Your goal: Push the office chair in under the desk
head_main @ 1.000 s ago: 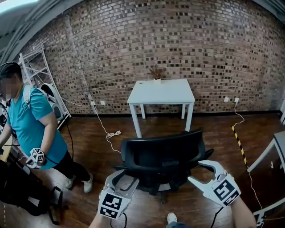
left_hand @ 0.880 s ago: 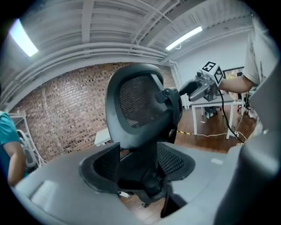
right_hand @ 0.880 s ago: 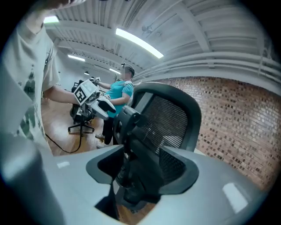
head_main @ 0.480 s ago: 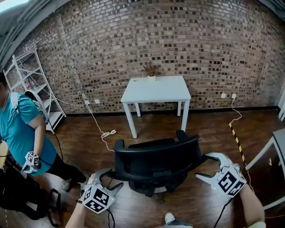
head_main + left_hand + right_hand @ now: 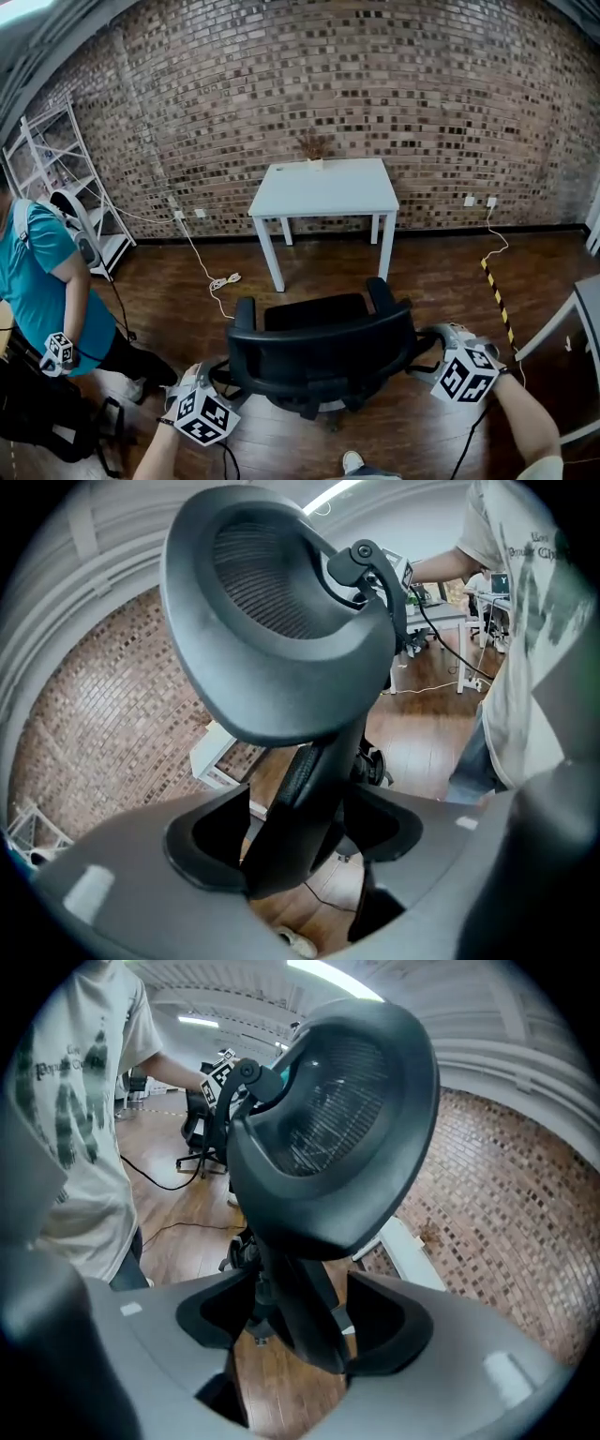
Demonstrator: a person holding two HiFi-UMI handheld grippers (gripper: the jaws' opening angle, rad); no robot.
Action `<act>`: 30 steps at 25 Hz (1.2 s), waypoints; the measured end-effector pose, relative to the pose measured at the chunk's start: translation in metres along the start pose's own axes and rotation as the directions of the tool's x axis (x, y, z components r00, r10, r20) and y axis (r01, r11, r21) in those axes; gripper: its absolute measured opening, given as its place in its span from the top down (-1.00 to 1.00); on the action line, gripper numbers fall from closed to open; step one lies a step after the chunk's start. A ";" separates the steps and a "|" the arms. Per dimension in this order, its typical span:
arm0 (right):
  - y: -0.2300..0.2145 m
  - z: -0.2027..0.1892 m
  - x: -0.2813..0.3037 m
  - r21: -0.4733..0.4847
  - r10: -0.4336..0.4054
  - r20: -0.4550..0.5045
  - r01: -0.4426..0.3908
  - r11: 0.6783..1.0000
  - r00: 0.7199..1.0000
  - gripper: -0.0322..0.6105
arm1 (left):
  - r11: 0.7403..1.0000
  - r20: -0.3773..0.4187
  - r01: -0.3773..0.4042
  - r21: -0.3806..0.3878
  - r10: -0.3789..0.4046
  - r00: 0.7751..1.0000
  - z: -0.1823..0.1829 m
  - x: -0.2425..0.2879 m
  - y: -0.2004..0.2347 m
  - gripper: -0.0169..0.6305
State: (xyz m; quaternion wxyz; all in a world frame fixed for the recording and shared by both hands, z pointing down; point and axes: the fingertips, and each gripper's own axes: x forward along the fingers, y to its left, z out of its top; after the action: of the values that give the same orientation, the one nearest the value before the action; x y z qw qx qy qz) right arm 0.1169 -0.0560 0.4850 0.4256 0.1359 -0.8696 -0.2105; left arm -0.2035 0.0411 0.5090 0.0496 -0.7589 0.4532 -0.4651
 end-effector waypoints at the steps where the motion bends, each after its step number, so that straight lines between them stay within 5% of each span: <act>1: 0.000 0.000 0.005 -0.012 0.006 -0.001 -0.006 1.000 1.000 -0.04 | 1.000 -0.005 -0.003 0.007 0.003 1.000 0.000 0.002 0.001 -0.05; 7: 0.004 -0.002 0.023 -0.083 0.075 -0.001 -0.074 0.994 0.997 0.16 | 0.989 -0.058 -0.104 0.108 0.111 0.992 -0.002 0.014 0.007 0.00; 13: -0.001 0.001 0.020 -0.117 0.078 0.017 -0.075 0.990 0.997 0.19 | 0.985 -0.119 -0.040 0.170 0.061 0.991 0.000 0.017 0.010 0.11; 24: -0.039 0.004 0.058 -0.096 0.007 0.022 -0.005 0.995 1.000 0.20 | 0.983 -0.180 -0.040 0.181 0.073 0.981 -0.005 0.069 0.061 0.10; 30: -0.076 -0.007 0.078 -0.083 0.028 -0.003 -0.028 0.996 1.000 0.19 | 0.982 -0.142 -0.041 0.185 0.068 0.988 0.011 0.096 0.079 0.11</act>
State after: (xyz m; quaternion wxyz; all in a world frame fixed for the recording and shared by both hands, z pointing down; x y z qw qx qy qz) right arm 0.0806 -0.1567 0.5053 0.4348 0.1060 -0.8614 -0.2402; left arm -0.2314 -0.0791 0.5271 0.0975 -0.7020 0.4319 -0.5578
